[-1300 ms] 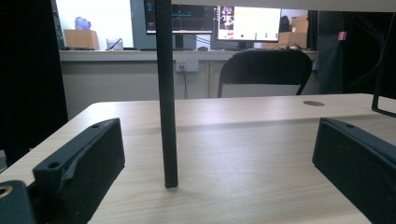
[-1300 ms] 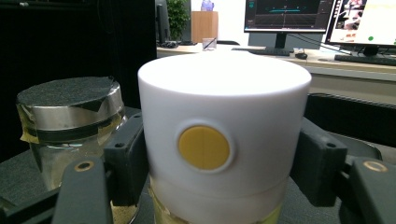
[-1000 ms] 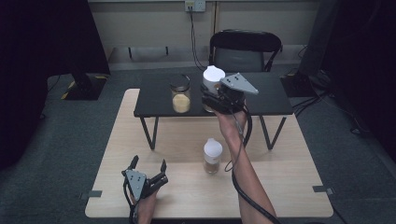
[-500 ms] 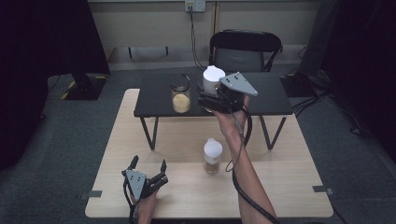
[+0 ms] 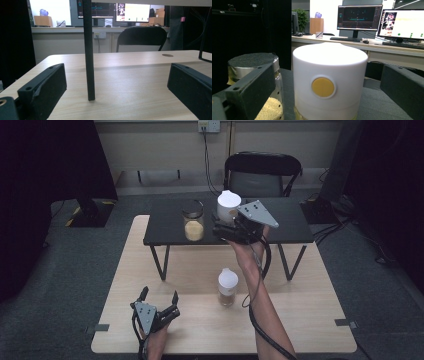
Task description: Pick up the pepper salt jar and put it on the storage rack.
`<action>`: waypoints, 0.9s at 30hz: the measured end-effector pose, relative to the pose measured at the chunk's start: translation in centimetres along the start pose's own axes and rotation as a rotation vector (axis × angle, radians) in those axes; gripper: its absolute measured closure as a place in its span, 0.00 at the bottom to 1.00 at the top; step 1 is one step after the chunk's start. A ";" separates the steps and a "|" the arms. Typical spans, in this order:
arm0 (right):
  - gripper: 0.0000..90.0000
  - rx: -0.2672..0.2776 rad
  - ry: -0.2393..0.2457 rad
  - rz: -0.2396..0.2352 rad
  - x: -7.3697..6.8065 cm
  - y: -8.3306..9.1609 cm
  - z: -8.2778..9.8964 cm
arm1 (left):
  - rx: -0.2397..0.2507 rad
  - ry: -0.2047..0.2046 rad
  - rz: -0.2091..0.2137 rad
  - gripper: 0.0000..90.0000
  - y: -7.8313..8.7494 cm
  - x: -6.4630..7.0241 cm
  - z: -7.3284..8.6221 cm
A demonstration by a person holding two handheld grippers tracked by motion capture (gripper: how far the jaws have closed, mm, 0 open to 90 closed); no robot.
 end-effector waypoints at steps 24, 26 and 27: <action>0.00 0.034 -0.017 0.010 0.5 2.4 0.8 | 0.000 0.000 0.000 0.02 0.0 0.0 0.0; 0.00 0.034 -0.019 0.012 0.5 2.6 1.0 | 0.000 0.000 0.000 0.02 0.0 0.0 0.0; 0.00 0.034 -0.018 0.014 0.5 2.7 1.1 | 0.000 0.000 0.000 0.02 0.0 0.0 0.0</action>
Point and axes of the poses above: each handheld gripper's, and its own axes: y roughly backward along the jaws, z roughly out of its underside, x roughly to its right, the point moved 2 cm from there along -y, roughly forward along the jaws, and after that the axes turned 12 degrees about y, right-handed, at the moved point
